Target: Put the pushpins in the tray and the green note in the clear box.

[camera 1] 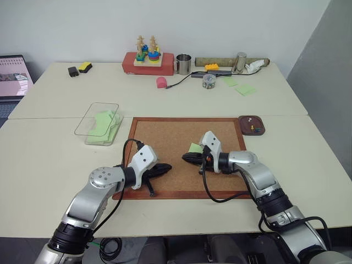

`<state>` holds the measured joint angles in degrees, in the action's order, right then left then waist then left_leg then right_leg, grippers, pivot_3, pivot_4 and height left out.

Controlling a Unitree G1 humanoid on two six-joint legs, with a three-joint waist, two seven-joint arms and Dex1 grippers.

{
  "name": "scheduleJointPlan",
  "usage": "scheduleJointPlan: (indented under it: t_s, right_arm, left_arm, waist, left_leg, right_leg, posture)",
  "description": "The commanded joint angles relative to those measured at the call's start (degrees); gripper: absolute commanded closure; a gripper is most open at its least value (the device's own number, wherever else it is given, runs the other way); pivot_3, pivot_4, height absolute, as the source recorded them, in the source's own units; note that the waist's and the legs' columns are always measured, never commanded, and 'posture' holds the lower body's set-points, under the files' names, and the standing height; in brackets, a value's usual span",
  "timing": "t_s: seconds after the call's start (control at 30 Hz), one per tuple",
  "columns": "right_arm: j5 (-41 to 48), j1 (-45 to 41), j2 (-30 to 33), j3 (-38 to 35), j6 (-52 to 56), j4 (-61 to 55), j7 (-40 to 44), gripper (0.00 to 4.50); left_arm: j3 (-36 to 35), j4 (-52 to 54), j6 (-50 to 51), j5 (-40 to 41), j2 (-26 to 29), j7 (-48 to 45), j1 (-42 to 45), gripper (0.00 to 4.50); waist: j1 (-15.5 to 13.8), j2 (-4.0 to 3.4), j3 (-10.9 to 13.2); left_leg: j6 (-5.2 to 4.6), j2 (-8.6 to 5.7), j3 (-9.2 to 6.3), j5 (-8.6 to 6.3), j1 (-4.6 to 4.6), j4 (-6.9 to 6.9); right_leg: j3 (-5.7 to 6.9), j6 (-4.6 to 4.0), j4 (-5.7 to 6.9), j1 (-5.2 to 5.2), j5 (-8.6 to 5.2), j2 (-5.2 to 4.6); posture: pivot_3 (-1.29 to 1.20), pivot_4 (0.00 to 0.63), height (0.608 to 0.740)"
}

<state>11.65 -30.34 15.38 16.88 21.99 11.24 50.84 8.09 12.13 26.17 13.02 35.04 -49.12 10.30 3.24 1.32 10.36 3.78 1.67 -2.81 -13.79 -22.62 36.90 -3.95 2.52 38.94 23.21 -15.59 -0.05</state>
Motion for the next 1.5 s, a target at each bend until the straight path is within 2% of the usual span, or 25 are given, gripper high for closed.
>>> scheduleJointPlan:
  t_s: [0.03, 0.23, 0.4, 0.53, 0.63, 0.93, 1.1, 1.33, 1.5]
  right_arm:
    - [2.1, -0.2, 1.6, -3.2, 0.2, -5.8, 0.6, 4.48]
    - [5.3, -0.8, 4.4, -5.6, 4.0, -14.2, 0.9, 4.48]
    - [6.6, -2.5, 6.5, -6.8, 6.1, -16.5, 1.2, 4.48]
    - [4.1, -3.6, 9.5, -5.3, 3.1, -16.7, 3.4, 4.48]
    - [0.1, -3.2, 13.9, -2.0, -2.8, -17.1, 7.2, 4.50]
    - [-6.8, -1.9, 19.3, 1.8, -18.4, -15.2, 12.3, 4.50]
    - [-9.4, -2.5, 19.6, 2.8, -27.2, -14.1, 13.4, 4.50]
    - [-9.6, -3.9, 18.6, 2.8, -30.1, -15.3, 13.8, 4.50]
    - [-9.9, -4.6, 16.6, 3.4, -29.3, -16.4, 13.6, 4.50]
  left_arm:
    - [1.6, -1.2, 2.2, -0.7, 0.7, -0.3, -1.5, 4.50]
    - [1.7, -1.6, 1.9, -0.8, 0.5, -0.1, -1.7, 4.50]
    - [1.9, -2.7, 1.5, -0.7, -0.1, -0.2, -0.8, 4.50]
    - [-3.1, -2.4, 4.5, 6.2, -4.5, 0.7, 1.6, 4.50]
    - [-10.2, -2.0, 11.3, 16.6, -8.8, 1.6, 3.6, 4.06]
    - [-21.9, -3.9, 25.2, 33.9, -14.2, 8.3, 10.9, 2.40]
    - [-22.3, -3.7, 28.5, 38.1, -16.0, 10.2, 11.8, 1.34]
    - [-19.0, -2.3, 28.6, 38.9, -17.6, 10.2, 10.1, 0.06]
    - [-16.7, -1.7, 26.9, 37.6, -20.0, 11.8, 10.0, 0.06]
  waist:
    - [0.0, 0.00, 0.0]
    - [-0.1, -0.01, 0.0]
    - [-0.1, 0.01, 0.0]
    - [-0.1, 0.01, 0.0]
    - [-0.6, 0.06, 0.1]
    - [-0.6, 0.14, 0.1]
    - [-0.5, 0.15, 0.1]
    - [-0.5, 0.15, 0.1]
    - [-0.7, 0.15, 0.1]
  left_leg:
    - [0.00, 0.00, 0.00, 0.00, -0.01, 0.00]
    - [0.00, -0.01, -0.03, 0.00, -0.10, 0.01]
    - [0.00, 0.00, -0.06, 0.00, -0.01, 0.00]
    - [0.00, -0.01, -0.04, 0.00, -0.03, 0.04]
    - [0.00, -0.03, -0.08, 0.00, -0.12, 0.12]
    - [0.00, -0.02, -0.16, 0.00, -0.18, 0.09]
    - [0.01, -0.01, -0.16, 0.01, -0.17, 0.08]
    - [0.02, -0.02, -0.17, 0.01, -0.16, 0.09]
    - [0.03, -0.02, -0.19, 0.01, -0.17, 0.09]
  right_leg:
    - [0.00, 0.00, 0.00, 0.00, 0.00, 0.00]
    - [0.02, 0.00, -0.02, 0.07, 0.00, -0.01]
    - [0.06, 0.00, 0.00, 0.00, 0.00, 0.00]
    - [0.04, 0.00, 0.00, 0.00, 0.00, -0.01]
    - [0.10, 0.03, -0.02, 0.01, 0.01, -0.03]
    - [0.19, 0.03, -0.03, 0.06, 0.02, -0.03]
    - [0.18, 0.00, -0.02, 0.06, 0.03, -0.03]
    - [0.18, -0.24, -0.02, 0.05, 0.18, -0.03]
    - [0.19, -0.26, -0.01, 0.05, 0.18, -0.03]
  posture:
    - [0.00, 0.150, 0.740]
    - [0.00, 0.150, 0.740]
    - [0.00, 0.150, 0.740]
    - [0.00, 0.150, 0.740]
    - [0.00, 0.150, 0.740]
    - [0.00, 0.150, 0.740]
    - [0.00, 0.150, 0.740]
    - [0.00, 0.150, 0.740]
    - [0.00, 0.150, 0.740]
